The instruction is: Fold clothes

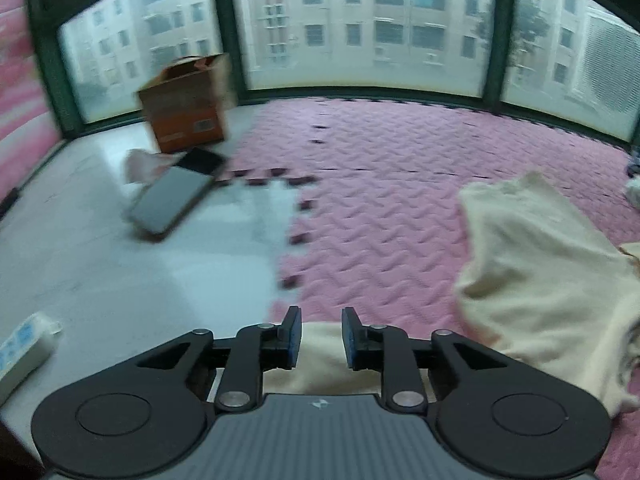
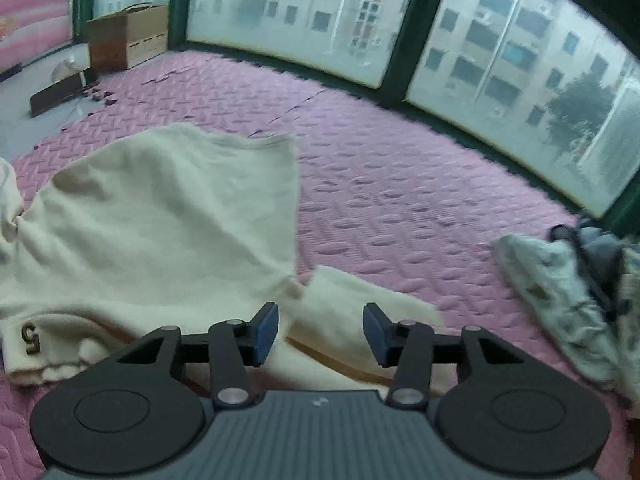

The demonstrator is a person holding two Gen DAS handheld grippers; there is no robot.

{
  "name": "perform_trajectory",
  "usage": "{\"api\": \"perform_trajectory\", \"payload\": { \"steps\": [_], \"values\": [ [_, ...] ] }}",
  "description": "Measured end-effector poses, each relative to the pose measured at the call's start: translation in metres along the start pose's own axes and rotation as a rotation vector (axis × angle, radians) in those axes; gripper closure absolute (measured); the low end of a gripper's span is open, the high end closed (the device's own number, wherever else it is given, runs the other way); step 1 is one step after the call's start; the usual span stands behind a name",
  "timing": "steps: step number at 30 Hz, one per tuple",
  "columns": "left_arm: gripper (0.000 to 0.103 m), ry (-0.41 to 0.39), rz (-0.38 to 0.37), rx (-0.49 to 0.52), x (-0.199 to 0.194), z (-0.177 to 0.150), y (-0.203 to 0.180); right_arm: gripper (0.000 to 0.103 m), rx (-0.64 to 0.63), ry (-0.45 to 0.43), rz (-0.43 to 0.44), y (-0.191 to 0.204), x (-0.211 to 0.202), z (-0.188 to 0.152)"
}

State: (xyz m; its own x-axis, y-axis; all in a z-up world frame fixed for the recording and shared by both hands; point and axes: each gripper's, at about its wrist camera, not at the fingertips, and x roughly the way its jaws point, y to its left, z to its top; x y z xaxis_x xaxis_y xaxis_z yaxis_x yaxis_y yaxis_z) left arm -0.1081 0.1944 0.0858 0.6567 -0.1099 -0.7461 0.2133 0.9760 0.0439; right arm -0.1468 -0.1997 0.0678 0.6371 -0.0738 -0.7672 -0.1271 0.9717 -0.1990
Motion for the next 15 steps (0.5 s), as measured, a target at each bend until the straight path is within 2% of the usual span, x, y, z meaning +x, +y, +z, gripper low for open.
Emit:
{"api": "perform_trajectory", "payload": {
  "steps": [1, 3, 4, 6, 9, 13, 15],
  "values": [
    [0.079, 0.006, -0.022, 0.009, 0.005, 0.003, -0.009, 0.061, -0.003, 0.013, -0.006, 0.001, 0.005, 0.000],
    [0.079, 0.018, -0.065, 0.026, 0.014, 0.009, -0.026, 0.077, -0.002, 0.032, -0.019, 0.001, 0.014, -0.001],
    [0.079, 0.024, -0.086, 0.035, 0.018, 0.012, -0.035, 0.080, 0.003, 0.037, -0.024, 0.000, 0.016, -0.002],
    [0.077, 0.030, -0.110, 0.074, 0.030, 0.017, -0.055, 0.092, 0.021, 0.027, -0.038, -0.007, 0.013, -0.005],
    [0.073, 0.046, -0.145, 0.092, 0.049, 0.027, -0.078, 0.100, 0.037, 0.010, -0.097, -0.021, 0.004, -0.009],
    [0.070, 0.060, -0.184, 0.106, 0.069, 0.040, -0.098, 0.100, 0.062, 0.023, -0.239, -0.053, -0.007, -0.018],
    [0.063, 0.062, -0.196, 0.117, 0.078, 0.046, -0.107, 0.100, 0.089, 0.050, -0.319, -0.072, -0.010, -0.023]
  ]
}}
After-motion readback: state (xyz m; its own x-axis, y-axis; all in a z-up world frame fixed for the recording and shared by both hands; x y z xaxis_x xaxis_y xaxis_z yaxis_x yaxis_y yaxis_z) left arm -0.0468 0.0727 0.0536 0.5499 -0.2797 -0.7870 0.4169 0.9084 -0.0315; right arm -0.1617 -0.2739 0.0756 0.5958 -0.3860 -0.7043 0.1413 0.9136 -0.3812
